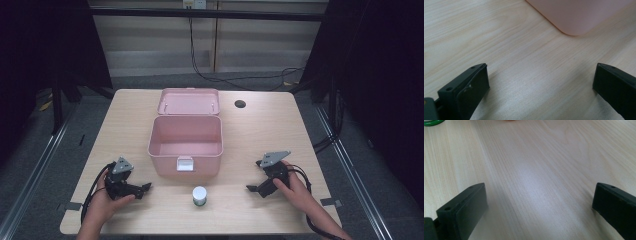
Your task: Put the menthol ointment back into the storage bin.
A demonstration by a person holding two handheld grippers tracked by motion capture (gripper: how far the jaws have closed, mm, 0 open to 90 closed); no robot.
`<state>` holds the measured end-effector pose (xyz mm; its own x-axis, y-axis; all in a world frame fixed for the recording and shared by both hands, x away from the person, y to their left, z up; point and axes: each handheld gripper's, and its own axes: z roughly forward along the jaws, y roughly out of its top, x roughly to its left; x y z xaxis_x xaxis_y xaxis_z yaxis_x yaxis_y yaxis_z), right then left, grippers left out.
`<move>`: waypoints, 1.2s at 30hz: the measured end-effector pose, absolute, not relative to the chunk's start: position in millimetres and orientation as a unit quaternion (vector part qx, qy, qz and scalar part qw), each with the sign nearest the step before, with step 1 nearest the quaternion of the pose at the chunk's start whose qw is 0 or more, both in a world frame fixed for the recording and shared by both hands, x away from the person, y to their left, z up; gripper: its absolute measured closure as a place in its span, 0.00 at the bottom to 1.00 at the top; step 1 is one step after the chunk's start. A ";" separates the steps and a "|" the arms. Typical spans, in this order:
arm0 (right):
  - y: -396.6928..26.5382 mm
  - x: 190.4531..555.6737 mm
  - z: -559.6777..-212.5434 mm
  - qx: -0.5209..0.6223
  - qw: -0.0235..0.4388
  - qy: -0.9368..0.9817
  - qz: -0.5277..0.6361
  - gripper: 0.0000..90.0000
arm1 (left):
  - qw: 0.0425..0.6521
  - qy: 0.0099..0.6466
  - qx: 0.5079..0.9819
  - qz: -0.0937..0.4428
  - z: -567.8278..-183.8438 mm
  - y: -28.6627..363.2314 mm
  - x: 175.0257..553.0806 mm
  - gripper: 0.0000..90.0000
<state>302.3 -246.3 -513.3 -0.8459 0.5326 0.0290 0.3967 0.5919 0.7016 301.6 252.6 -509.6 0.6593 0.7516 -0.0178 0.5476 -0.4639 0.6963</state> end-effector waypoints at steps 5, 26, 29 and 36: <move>-246.3 302.2 -513.3 0.262 0.092 0.887 0.368 0.00 | 0.346 0.386 0.843 0.148 -509.6 252.6 301.6 0.00; -246.4 302.1 -513.3 0.262 0.093 0.887 0.368 0.00 | 0.246 0.374 0.891 0.076 -485.0 245.5 284.9 0.18; -246.5 301.8 -513.2 0.264 0.093 0.887 0.368 0.00 | 0.218 0.356 0.907 0.060 -478.1 242.2 280.9 0.19; -246.4 301.8 -513.2 0.264 0.093 0.887 0.368 0.00 | 0.190 0.324 0.926 0.025 -455.6 219.0 276.9 0.21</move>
